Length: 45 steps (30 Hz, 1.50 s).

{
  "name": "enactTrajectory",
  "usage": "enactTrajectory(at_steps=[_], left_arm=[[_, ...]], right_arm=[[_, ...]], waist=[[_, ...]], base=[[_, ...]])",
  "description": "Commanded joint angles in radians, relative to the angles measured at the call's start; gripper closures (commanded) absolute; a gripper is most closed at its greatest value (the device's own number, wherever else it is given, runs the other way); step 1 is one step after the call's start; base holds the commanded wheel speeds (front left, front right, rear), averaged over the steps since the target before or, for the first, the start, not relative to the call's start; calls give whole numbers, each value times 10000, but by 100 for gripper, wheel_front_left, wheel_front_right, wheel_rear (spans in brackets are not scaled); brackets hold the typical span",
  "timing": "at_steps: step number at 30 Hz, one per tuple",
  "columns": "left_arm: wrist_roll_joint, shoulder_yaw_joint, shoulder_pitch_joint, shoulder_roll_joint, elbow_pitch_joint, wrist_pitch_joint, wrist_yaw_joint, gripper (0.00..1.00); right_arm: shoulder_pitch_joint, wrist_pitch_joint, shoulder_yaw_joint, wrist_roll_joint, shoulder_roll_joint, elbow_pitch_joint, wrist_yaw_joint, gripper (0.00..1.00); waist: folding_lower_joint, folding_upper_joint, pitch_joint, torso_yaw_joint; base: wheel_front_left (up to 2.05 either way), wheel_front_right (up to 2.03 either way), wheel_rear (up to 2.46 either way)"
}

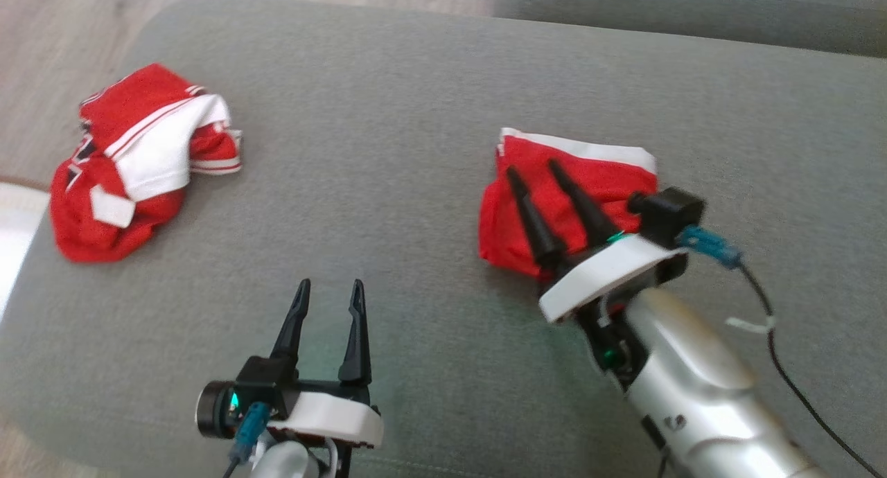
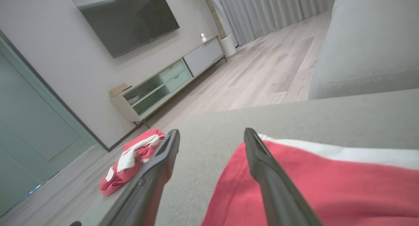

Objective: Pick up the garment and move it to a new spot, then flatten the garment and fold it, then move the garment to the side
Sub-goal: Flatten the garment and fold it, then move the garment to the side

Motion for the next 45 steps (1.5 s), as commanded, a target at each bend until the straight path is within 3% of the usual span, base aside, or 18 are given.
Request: enactTrajectory(at_steps=[1, 10, 17, 33, 40, 45], left_arm=[[111, 375, -193, 58, -309, -51, 63, 0], [697, 845, -339, 58, -291, -51, 123, 0], [1071, 1287, -295, 58, -261, -51, 53, 0], [1387, 1900, 745, 58, -295, -51, 122, 0], [1446, 1726, 525, 58, -430, -51, 57, 0], [1404, 1465, 324, 58, -381, -51, 6, 0]], right_arm=[[57, -130, -161, -203, 182, -423, 35, 0], [1439, -132, -3964, -2692, 182, -1163, 35, 0], [2164, -133, -5549, -4127, 183, -1346, 35, 0], [3411, -133, -5780, -4471, 183, -1208, 35, 0], [3082, -133, -5483, -4430, 183, -1111, 35, 0], [2162, -133, -4606, -4221, 183, -731, 35, 0]], waist=[[0, 0, -29, -223], [0, 0, -129, -1274], [0, 0, -235, -1945], [0, 0, -821, -2479], [0, 0, -504, -2287], [0, 0, -36, -1875]], base=[[0, 0, 0], [0, 0, 0], [0, 0, 0], [0, 0, 0], [0, 0, 0], [0, 0, 0]])
